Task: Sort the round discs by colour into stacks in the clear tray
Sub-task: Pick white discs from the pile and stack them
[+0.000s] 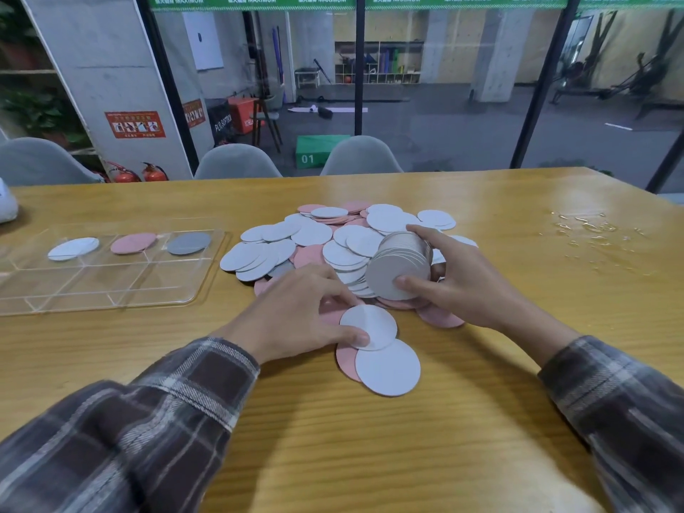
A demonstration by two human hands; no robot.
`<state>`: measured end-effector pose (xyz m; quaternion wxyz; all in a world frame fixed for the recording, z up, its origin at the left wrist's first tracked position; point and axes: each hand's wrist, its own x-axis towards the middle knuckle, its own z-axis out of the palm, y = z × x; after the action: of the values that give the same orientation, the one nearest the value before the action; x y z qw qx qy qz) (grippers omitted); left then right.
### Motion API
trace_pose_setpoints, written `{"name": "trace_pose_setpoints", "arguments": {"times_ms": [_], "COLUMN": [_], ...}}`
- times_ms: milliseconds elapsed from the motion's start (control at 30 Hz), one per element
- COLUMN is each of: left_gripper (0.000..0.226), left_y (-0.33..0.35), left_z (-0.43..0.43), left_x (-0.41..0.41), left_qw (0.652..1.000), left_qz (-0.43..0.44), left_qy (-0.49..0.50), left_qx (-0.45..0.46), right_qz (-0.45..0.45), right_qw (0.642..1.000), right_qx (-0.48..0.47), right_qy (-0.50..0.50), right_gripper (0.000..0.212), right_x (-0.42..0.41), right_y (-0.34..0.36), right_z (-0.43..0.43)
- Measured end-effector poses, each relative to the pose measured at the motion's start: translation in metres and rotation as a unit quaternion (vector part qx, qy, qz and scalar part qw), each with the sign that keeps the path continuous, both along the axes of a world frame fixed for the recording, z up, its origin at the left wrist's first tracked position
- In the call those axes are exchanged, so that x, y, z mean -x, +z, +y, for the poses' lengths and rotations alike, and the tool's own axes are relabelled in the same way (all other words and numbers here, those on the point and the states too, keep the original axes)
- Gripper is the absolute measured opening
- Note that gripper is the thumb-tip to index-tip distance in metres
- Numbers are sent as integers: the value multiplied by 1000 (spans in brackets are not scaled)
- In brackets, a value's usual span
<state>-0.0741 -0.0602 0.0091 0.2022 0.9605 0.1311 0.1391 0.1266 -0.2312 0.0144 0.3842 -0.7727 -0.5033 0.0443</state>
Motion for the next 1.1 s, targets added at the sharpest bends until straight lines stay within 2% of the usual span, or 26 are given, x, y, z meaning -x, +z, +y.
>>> {"name": "trace_pose_setpoints", "arguments": {"times_ms": [133,233,300,500,667,833,1100], "left_gripper": [37,27,25,20,20,21,23], "left_y": [1,3,5,3,2,1,3], "left_z": [-5,-5,-3,-12,-18,-24,-25], "left_x": [-3,-4,-4,-10,-15,-19,-18], "left_qw": [997,984,974,957,954,955,951], "left_qz": [-6,-60,-115,-232,-242,-245,-259], "left_qy": [4,-2,1,34,47,44,39], "left_qx": [76,169,197,169,170,162,163], "right_qz": [15,47,57,64,74,108,43], "right_qw": [1000,998,997,996,994,991,998], "right_qx": [-12,-16,-15,-3,9,26,-7], "right_qy": [9,34,49,69,74,71,43], "right_gripper": [76,74,73,71,70,82,72], "right_x": [2,6,10,8,8,11,9], "right_y": [-1,1,2,3,5,6,1], "right_z": [-1,-3,-4,-6,-7,-8,-4]}}
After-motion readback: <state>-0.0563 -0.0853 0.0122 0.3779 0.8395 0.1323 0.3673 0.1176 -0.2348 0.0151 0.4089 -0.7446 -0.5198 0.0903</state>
